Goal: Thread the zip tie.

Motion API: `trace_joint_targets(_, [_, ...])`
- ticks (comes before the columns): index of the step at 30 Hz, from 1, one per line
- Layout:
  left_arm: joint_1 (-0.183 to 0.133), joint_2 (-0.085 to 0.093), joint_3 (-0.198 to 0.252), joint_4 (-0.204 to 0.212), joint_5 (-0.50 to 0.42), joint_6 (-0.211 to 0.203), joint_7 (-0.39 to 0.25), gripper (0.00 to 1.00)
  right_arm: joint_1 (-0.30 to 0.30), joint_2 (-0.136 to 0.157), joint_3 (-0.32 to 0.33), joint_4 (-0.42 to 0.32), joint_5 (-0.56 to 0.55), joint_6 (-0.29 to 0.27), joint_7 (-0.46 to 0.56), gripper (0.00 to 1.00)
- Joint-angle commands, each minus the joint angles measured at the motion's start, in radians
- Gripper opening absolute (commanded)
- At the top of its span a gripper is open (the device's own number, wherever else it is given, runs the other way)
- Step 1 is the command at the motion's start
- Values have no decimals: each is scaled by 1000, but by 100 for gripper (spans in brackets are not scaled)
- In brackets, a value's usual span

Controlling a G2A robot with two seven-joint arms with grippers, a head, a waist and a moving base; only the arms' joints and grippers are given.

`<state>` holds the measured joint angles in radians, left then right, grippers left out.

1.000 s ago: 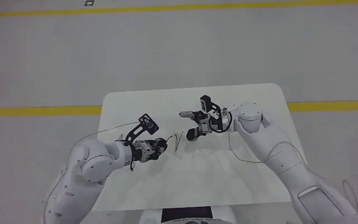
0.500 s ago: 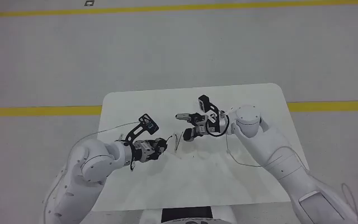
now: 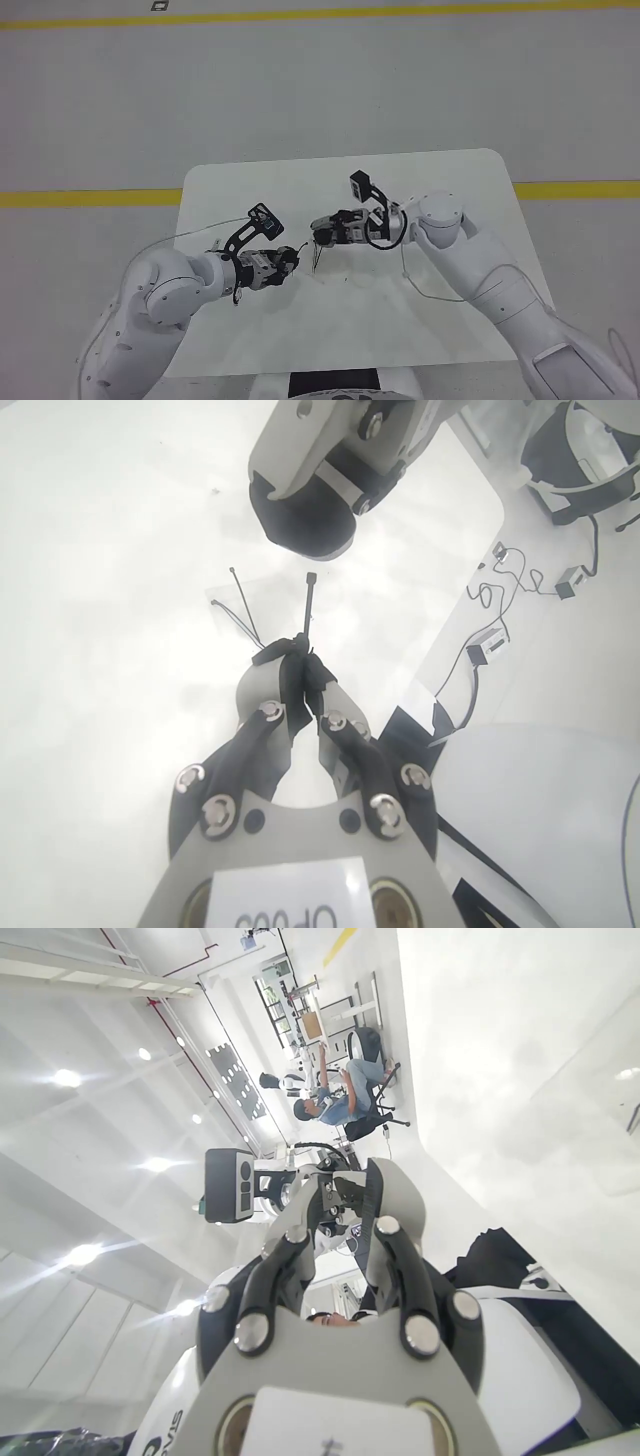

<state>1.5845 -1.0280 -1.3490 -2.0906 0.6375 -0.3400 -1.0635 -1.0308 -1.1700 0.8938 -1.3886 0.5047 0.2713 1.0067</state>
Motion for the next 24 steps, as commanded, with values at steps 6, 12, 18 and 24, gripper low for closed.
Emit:
trace_joint_targets(6, [0,0,0,0,0,0,0,0,5,-1,-13,-9,-28,-31,22,22])
trace_joint_targets(12, [0,0,0,0,0,0,0,0,5,-2,-20,-25,-40,-56,40,16])
trace_joint_targets(18, [0,0,0,0,0,0,0,0,7,-3,-28,-29,-50,-69,59,13])
trace_joint_targets(24, [0,0,0,0,0,0,0,0,11,-4,-35,-32,-60,-73,71,11])
